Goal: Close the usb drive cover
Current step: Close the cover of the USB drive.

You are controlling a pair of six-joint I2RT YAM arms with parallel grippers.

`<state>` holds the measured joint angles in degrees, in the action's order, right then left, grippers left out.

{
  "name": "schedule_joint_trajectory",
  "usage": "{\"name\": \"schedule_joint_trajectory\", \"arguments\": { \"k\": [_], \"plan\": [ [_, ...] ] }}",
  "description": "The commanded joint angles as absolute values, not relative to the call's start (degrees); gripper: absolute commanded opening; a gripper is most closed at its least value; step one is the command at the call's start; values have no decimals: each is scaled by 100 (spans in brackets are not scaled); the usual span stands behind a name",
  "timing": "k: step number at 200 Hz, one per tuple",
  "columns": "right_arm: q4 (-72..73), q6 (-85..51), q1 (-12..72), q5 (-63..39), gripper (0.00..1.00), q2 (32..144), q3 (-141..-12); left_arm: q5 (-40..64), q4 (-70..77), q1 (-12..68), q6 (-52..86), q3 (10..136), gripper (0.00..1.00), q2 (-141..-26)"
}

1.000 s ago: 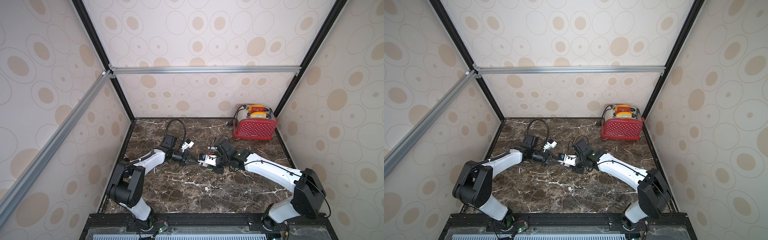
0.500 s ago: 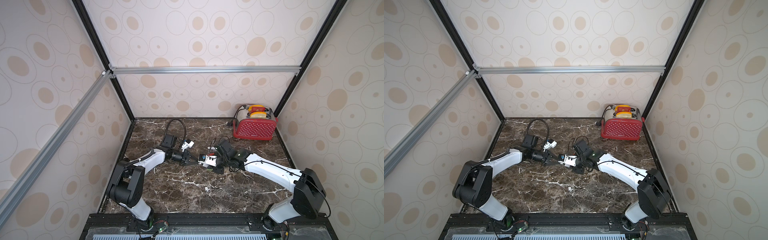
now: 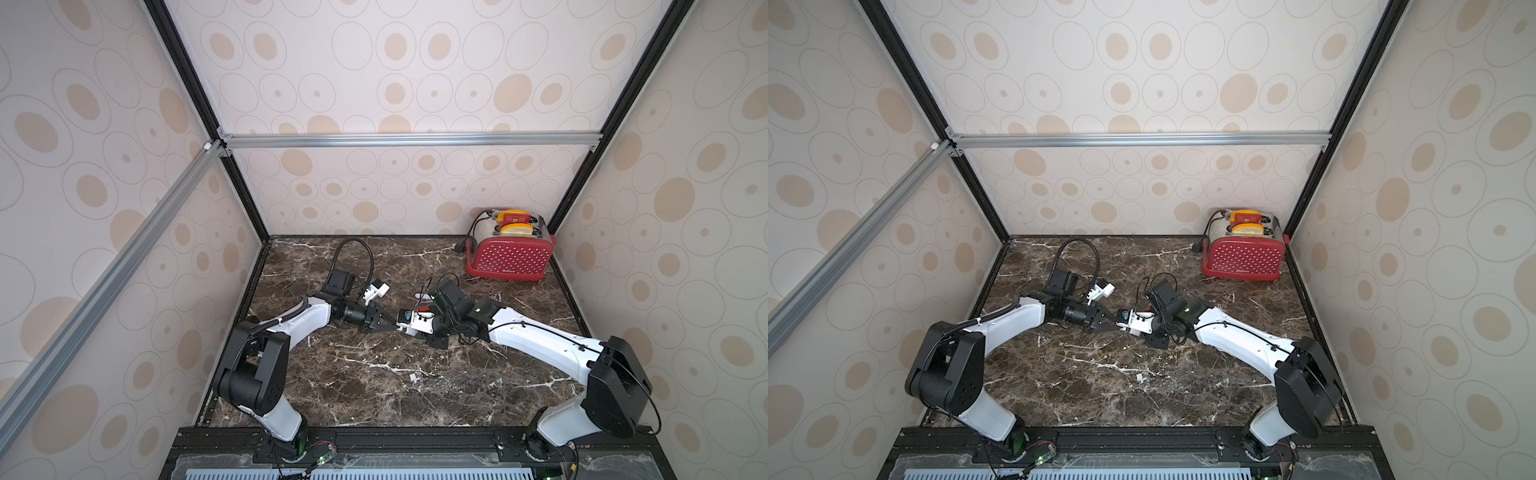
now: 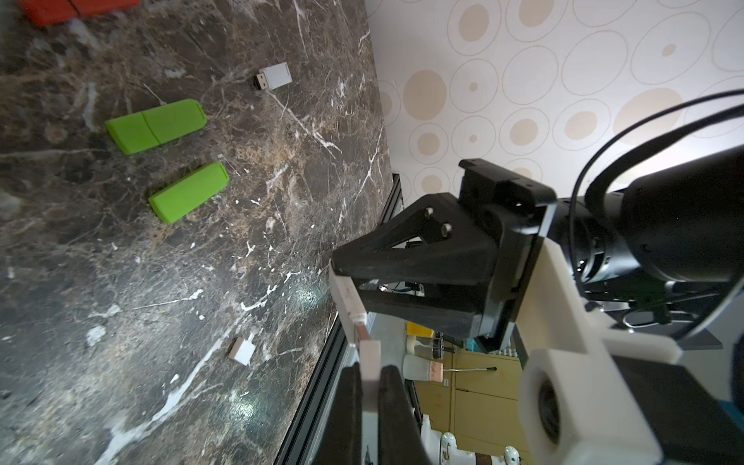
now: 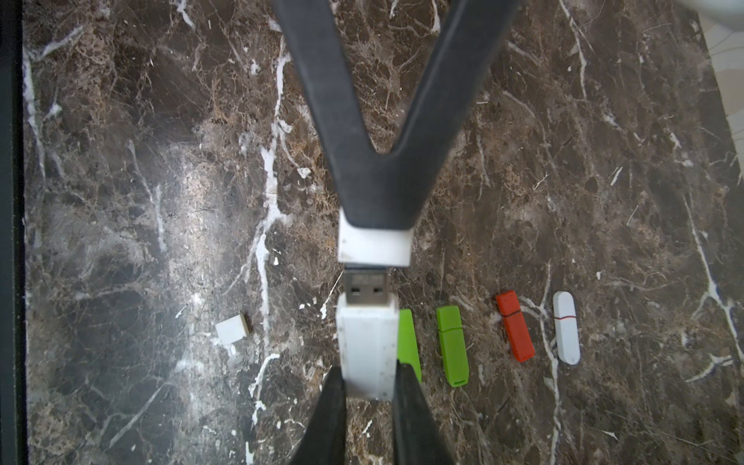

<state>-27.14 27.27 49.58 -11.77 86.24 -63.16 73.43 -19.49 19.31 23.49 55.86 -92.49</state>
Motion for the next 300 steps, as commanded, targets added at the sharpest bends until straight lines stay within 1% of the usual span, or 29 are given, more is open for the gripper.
{"name": "schedule_joint_trajectory", "arguments": {
  "k": [1, 48, 88, 122, 133, 166, 210, 258, 272, 283, 291, 300],
  "plan": [
    [-2829, 2725, 4997, -1261, 8, 8560, -6479, 7251, -2125, 1992, 2083, 5650, 0, -9215],
    [-2824, 2696, 5015, -1351, 8, 8611, -6519, 7293, -2073, 2049, 2168, 5715, 0, -9281],
    [-2840, 2716, 5063, -1340, 8, 8676, -6596, 7417, -1551, 2062, 2780, 5723, 0, -9349],
    [-2848, 2708, 5082, -1323, 7, 8666, -6588, 7026, -2011, 2066, 2349, 5845, 0, -9374],
    [-2840, 2707, 5085, -1303, 7, 8674, -6609, 6760, -2057, 2082, 2316, 5813, 0, -9352],
    [-2770, 2580, 5228, -1263, 7, 8738, -6819, 6680, -2023, 2131, 2379, 5800, 0, -9322],
    [-2240, 2125, 5291, -1450, 7, 8672, -6929, 6633, -1959, 2219, 2417, 5828, 0, -9382],
    [-748, 1334, 5305, -1843, 6, 8502, -6489, 7246, -904, 2241, 3415, 5634, 0, -9451],
    [-343, 1375, 5304, -1972, 6, 8420, -6326, 7273, -967, 2302, 3296, 5618, 0, -9463],
    [-165, 1480, 5307, -1978, 7, 8356, -6233, 7219, -1307, 2373, 2882, 5651, 0, -9449],
    [-224, 1659, 5304, -1983, 7, 8349, -6221, 7137, -1592, 2416, 2627, 5692, 0, -9445],
    [-603, 2016, 5307, -1953, 8, 8382, -6287, 7117, -1678, 2435, 2610, 5695, 0, -9444]
  ]
}}
